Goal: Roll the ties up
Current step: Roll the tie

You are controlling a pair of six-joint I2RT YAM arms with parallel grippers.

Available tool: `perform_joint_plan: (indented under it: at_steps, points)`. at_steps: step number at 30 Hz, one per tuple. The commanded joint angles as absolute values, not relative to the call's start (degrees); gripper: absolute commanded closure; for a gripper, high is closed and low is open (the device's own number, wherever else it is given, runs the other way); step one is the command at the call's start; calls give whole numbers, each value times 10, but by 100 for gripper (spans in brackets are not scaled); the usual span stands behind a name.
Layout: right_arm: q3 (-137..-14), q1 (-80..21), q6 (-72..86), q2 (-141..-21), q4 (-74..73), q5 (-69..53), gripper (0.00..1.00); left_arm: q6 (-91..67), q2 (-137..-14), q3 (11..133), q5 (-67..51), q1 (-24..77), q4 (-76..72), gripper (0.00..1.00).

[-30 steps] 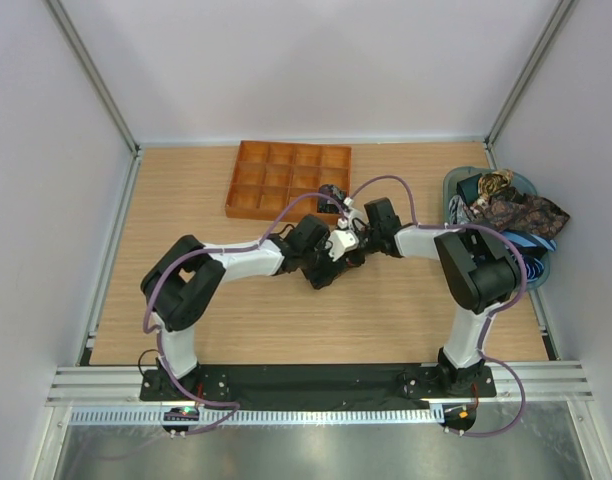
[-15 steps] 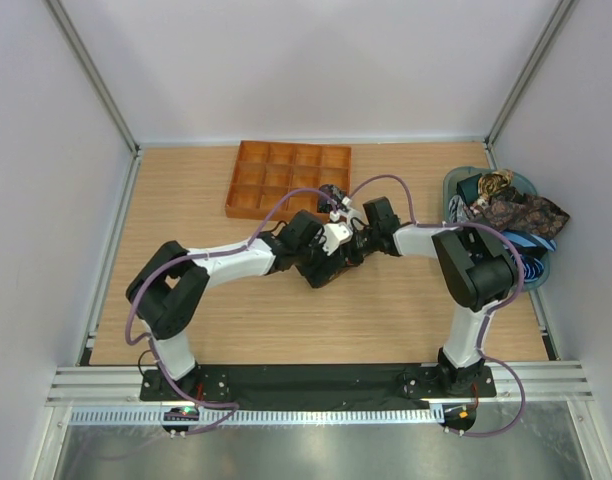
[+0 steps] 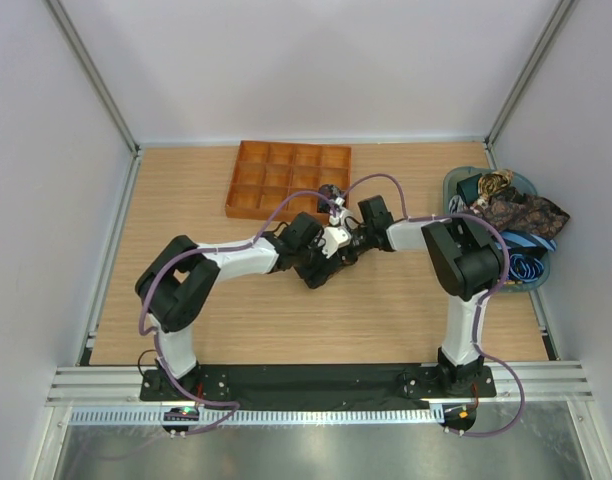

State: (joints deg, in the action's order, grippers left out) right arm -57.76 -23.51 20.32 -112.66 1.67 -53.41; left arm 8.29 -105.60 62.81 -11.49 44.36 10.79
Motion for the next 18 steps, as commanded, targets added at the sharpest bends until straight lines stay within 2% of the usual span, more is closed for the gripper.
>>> perform_joint_plan:
  at_steps: [1,4,11,16,17,18]
  points:
    - [-577,-241,161,-1172,-17,-495,83,91,-1071,643,-131,439,103,36]
    - [-580,-241,167,-1186,-18,-505,83,88,-1078,646,-131,439,106,42]
    - [-577,-239,171,-1187,-14,-499,82,69,-1083,629,-113,440,127,68]
    - [-563,-239,180,-1170,-4,-494,66,62,-1085,637,-107,441,151,73]
    - [-560,-238,187,-1161,14,-495,58,62,-1084,639,-105,440,155,73]
    - [-554,-238,192,-1156,22,-497,55,61,-1082,640,-103,441,163,74]
